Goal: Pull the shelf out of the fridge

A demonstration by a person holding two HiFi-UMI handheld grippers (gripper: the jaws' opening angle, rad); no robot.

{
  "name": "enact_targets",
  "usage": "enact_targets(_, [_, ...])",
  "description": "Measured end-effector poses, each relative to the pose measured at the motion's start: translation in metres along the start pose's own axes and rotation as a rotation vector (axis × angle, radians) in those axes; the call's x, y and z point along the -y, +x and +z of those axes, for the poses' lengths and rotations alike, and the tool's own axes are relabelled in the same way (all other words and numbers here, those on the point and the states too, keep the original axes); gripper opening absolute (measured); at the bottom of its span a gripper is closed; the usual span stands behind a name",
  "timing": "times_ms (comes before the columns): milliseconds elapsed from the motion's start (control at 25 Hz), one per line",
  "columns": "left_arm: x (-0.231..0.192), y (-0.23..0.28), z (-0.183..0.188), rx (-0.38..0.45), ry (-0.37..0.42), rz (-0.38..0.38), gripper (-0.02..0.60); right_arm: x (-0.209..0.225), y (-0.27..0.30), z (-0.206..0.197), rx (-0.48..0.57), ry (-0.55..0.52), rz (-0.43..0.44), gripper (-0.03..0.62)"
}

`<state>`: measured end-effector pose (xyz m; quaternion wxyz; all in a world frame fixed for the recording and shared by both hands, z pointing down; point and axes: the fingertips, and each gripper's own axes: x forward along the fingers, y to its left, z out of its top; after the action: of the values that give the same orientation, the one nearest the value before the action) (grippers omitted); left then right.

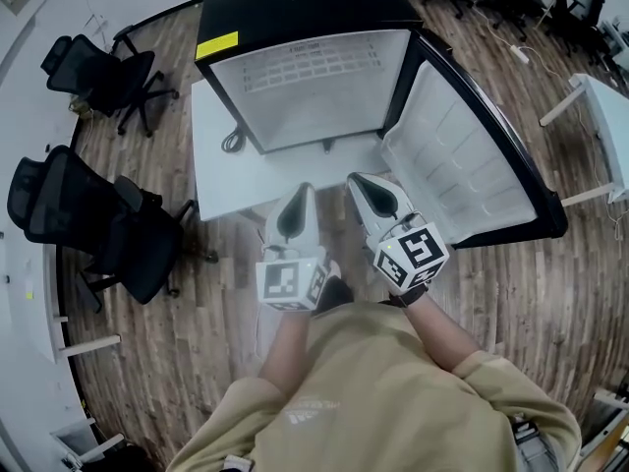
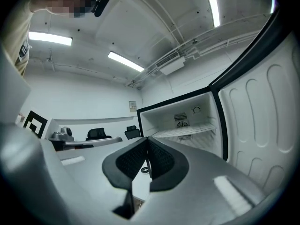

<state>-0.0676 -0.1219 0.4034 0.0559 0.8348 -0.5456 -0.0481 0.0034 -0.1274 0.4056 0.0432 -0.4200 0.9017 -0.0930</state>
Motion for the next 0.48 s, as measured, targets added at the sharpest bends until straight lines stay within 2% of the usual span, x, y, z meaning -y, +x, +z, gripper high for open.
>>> enact_targets(280, [-0.029,0.037,0.007,0.003,0.003,-0.052,0.001,0.018,0.052,0.008,0.021,0.006,-0.03,0.006])
enact_targets(480, [-0.051,0.05,0.0,-0.028,-0.009,-0.078,0.0,0.02,0.078,0.002,0.023,0.032,-0.054,0.007])
